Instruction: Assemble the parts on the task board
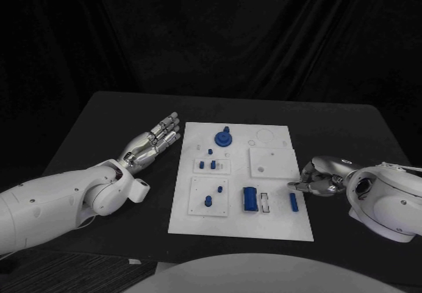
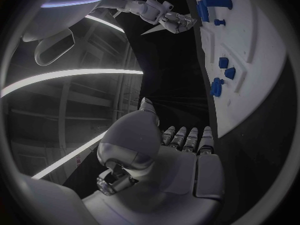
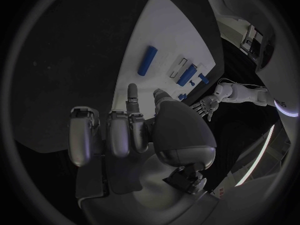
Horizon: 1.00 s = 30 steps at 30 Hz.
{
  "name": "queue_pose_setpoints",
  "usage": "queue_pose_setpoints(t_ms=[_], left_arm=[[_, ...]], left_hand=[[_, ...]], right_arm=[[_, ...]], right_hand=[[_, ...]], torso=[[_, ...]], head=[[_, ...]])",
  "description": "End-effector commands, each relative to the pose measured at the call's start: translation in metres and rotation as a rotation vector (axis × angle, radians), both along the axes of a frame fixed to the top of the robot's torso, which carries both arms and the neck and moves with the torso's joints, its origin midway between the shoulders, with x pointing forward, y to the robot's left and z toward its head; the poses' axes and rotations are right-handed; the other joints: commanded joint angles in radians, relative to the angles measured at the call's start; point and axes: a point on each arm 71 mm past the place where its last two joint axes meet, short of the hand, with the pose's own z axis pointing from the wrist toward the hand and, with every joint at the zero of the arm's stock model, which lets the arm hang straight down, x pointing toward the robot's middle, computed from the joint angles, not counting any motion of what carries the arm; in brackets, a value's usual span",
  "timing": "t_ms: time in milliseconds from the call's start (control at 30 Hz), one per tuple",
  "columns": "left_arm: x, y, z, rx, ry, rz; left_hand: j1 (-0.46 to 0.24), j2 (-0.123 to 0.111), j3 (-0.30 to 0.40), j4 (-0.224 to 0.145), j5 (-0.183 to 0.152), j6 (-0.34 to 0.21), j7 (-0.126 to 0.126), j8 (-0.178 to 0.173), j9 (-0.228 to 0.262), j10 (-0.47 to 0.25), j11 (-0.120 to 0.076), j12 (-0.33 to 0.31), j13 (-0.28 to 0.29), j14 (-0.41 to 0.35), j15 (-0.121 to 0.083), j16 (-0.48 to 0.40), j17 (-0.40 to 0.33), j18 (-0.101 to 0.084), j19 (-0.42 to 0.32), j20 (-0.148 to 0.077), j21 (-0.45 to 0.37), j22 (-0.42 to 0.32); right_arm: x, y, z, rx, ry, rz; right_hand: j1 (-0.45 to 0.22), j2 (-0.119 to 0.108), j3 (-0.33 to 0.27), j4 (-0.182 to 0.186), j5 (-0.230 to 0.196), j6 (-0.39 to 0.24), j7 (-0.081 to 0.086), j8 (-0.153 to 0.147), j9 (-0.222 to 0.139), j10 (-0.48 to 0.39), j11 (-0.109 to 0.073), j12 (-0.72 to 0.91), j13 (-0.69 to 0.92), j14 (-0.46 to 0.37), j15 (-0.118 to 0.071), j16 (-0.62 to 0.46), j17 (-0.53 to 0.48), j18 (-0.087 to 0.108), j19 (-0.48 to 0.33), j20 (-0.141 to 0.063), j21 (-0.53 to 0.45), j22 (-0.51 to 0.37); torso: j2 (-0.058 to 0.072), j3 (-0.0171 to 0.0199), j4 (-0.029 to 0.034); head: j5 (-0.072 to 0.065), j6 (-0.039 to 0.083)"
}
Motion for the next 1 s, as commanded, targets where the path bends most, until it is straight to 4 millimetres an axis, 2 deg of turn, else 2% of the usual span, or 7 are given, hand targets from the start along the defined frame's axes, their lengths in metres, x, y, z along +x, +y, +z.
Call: queue_pose_setpoints(t_ms=[33,100,233,333,567,867,1000], left_arm=[[-0.0009,-0.0002,0.0029,0.002,-0.047,0.022],[-0.0013,0.0001,0.0030,0.006,-0.047,0.028],[-0.0023,0.0004,0.0037,0.008,-0.051,0.035],[-0.0031,0.0007,0.0045,0.005,-0.056,0.036],[-0.0042,-0.0003,0.0050,-0.006,-0.053,0.022],[-0.0042,-0.0005,0.0055,-0.016,-0.057,0.013],[-0.0046,-0.0017,0.0062,-0.029,-0.062,0.001]], left_hand=[[-0.027,-0.007,-0.013,-0.001,-0.055,0.000,-0.008,-0.004,-0.001,0.000,-0.013,-0.003,-0.001,-0.001,-0.025,-0.004,-0.001,0.020,-0.001,-0.013,-0.003,-0.001],[-0.036,-0.014,-0.022,-0.001,-0.060,0.000,-0.030,-0.004,-0.001,0.000,-0.013,-0.003,-0.001,-0.001,-0.037,-0.004,-0.001,0.022,-0.001,-0.024,-0.003,-0.001],[-0.056,-0.022,-0.050,-0.002,-0.061,0.000,0.023,-0.004,-0.001,0.000,-0.032,-0.003,-0.001,-0.001,-0.095,-0.004,-0.001,0.006,-0.001,-0.101,-0.003,-0.001],[-0.049,-0.017,-0.052,-0.004,-0.061,0.000,0.035,-0.004,-0.001,0.000,-0.034,-0.003,-0.001,-0.001,-0.098,-0.004,-0.001,-0.011,-0.001,-0.121,-0.003,-0.001],[-0.022,0.001,-0.039,-0.004,-0.059,0.000,0.052,-0.004,-0.001,0.000,-0.008,-0.003,-0.001,-0.001,-0.069,-0.004,-0.001,-0.034,-0.001,-0.112,-0.003,-0.001],[0.000,0.004,-0.023,-0.004,-0.046,0.005,-0.007,-0.002,0.001,0.000,0.015,-0.003,-0.001,-0.001,-0.053,-0.004,-0.001,-0.041,-0.001,-0.103,-0.003,-0.001],[0.062,0.007,0.008,-0.003,0.072,0.015,-0.048,0.000,0.003,0.000,0.015,-0.003,-0.001,-0.001,-0.040,-0.004,-0.001,-0.040,-0.001,-0.089,-0.003,-0.001]], right_arm=[[-0.0020,-0.0005,-0.0011,-0.020,0.035,-0.026],[-0.0023,0.0005,-0.0008,-0.019,0.034,-0.027],[-0.0027,0.0018,-0.0004,-0.018,0.033,-0.030],[-0.0029,0.0027,-0.0005,-0.019,0.035,-0.031],[-0.0030,0.0043,-0.0036,-0.051,0.072,-0.025],[-0.0032,0.0065,-0.0072,-0.084,0.113,-0.010],[-0.0035,0.0066,-0.0087,-0.098,0.130,-0.005]], right_hand=[[0.000,0.011,-0.008,0.001,-0.007,0.015,-0.002,-0.008,0.004,0.102,-0.009,0.002,0.263,0.067,-0.008,0.000,0.041,0.001,0.064,-0.006,0.001,0.231],[-0.002,0.010,-0.010,0.001,-0.010,0.024,-0.005,-0.010,0.008,0.102,-0.010,0.002,0.263,0.067,-0.009,0.001,0.041,0.001,0.064,-0.007,0.001,0.231],[-0.005,0.011,-0.015,0.001,-0.018,0.038,-0.009,-0.013,0.018,0.102,-0.014,0.002,0.263,0.068,-0.012,0.001,0.042,0.001,0.065,-0.009,0.001,0.231],[-0.005,0.011,-0.015,0.001,-0.019,0.041,-0.010,-0.014,0.020,0.102,-0.015,0.002,0.263,0.068,-0.013,0.001,0.042,0.001,0.065,-0.010,0.001,0.231],[-0.004,-0.004,-0.029,-0.002,-0.043,0.031,-0.007,-0.036,0.033,0.102,-0.014,0.002,0.263,0.065,-0.012,-0.004,0.028,0.003,0.060,-0.012,-0.008,0.227],[0.013,-0.017,-0.040,-0.014,-0.079,0.027,-0.004,-0.060,0.053,0.102,-0.012,0.002,0.263,0.062,-0.009,-0.009,0.015,0.005,0.057,-0.009,-0.015,0.225],[0.017,-0.021,-0.043,-0.017,-0.084,0.022,-0.002,-0.067,0.057,0.102,-0.011,0.002,0.263,0.060,-0.007,-0.013,0.004,0.007,0.054,-0.008,-0.022,0.223]], torso=[[0.000,-0.0001,0.0014],[0.000,0.0000,0.0019],[0.001,0.0000,0.0017],[0.001,-0.0005,0.0008],[0.001,-0.0005,0.0023],[0.000,-0.0008,0.0005],[0.001,-0.0006,0.0021]], head=[[-0.003,0.000],[-0.006,0.000],[-0.010,0.000],[-0.012,0.000],[-0.015,0.000],[-0.012,0.000],[-0.014,0.000]])
